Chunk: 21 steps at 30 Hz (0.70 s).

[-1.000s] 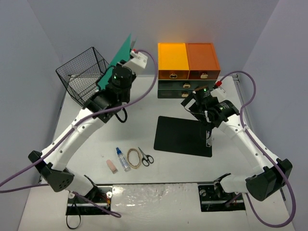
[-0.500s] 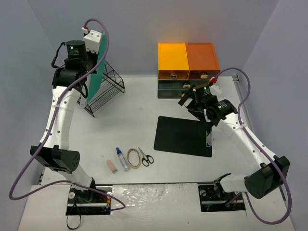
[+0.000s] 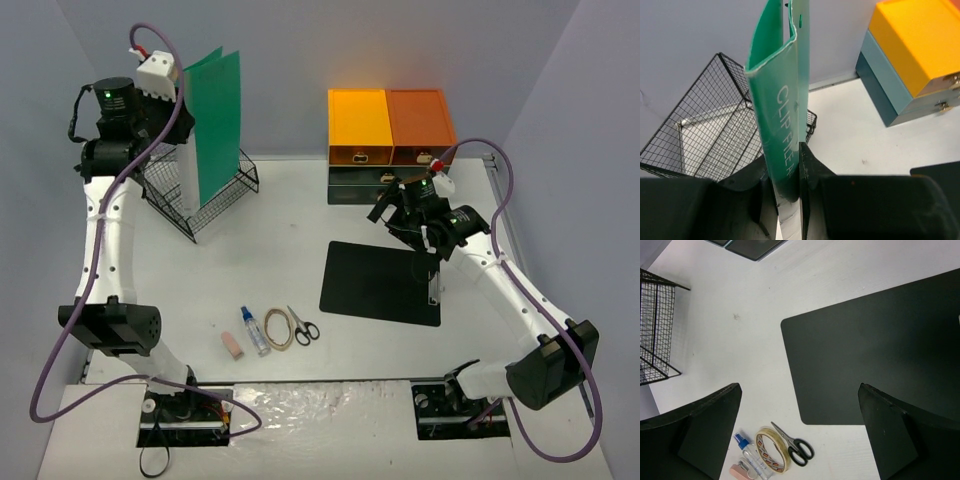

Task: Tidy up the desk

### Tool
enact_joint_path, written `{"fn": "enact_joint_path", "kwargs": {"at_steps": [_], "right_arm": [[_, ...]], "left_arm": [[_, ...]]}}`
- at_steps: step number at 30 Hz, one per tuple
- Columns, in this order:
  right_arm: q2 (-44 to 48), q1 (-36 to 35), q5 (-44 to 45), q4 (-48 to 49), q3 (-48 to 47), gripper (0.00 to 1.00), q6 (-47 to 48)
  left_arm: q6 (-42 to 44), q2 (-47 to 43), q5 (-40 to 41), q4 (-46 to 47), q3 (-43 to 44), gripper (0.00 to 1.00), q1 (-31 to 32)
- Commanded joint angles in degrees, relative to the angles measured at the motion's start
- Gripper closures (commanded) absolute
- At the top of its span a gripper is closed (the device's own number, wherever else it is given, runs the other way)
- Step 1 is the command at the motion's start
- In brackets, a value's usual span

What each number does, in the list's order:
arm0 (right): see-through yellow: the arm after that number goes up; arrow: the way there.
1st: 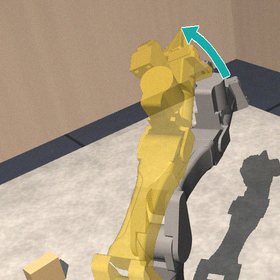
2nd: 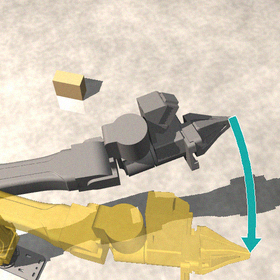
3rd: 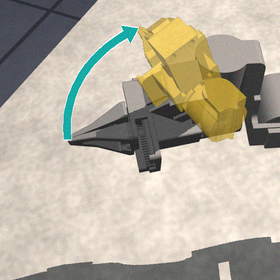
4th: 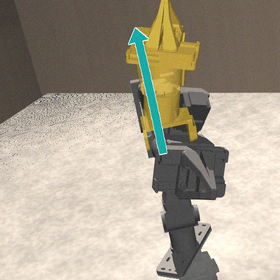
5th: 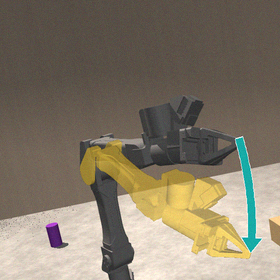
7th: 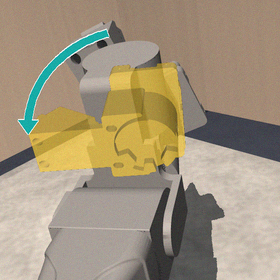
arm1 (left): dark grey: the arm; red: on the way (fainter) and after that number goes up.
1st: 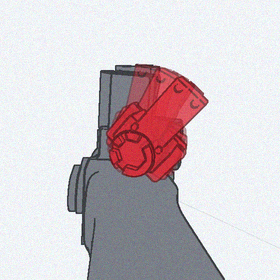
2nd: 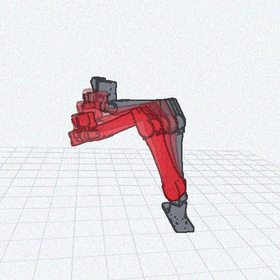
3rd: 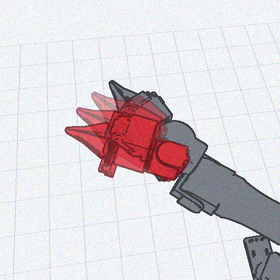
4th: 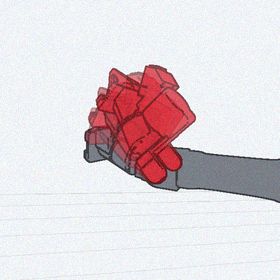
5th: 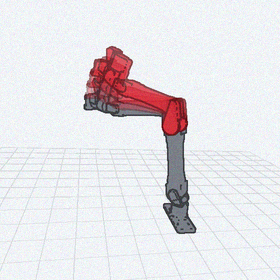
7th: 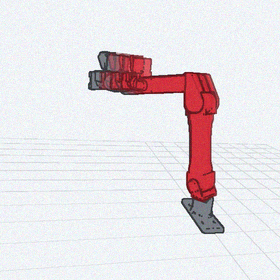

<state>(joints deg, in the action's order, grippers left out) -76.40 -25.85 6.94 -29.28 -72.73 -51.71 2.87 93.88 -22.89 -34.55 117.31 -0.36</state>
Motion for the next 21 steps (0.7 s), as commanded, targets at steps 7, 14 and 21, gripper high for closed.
{"fn": "enact_joint_path", "kwargs": {"at_steps": [7, 14, 21], "right_arm": [[-1.9, 0.5, -1.4, 2.2, -0.9, 0.00, 3.5], [-2.6, 0.5, -2.3, 2.2, 0.3, 0.00, 5.9], [-2.7, 0.6, -3.0, 2.2, 1.1, 0.00, 7.5]], "left_arm": [[-5.6, 2.5, -10.2, 11.4, 10.4, 1.00, -5.6], [-6.6, 4.7, -12.4, 14.8, 11.7, 1.00, -8.0], [-7.2, 7.2, -13.6, 17.3, 11.5, 1.00, -11.2]]}}
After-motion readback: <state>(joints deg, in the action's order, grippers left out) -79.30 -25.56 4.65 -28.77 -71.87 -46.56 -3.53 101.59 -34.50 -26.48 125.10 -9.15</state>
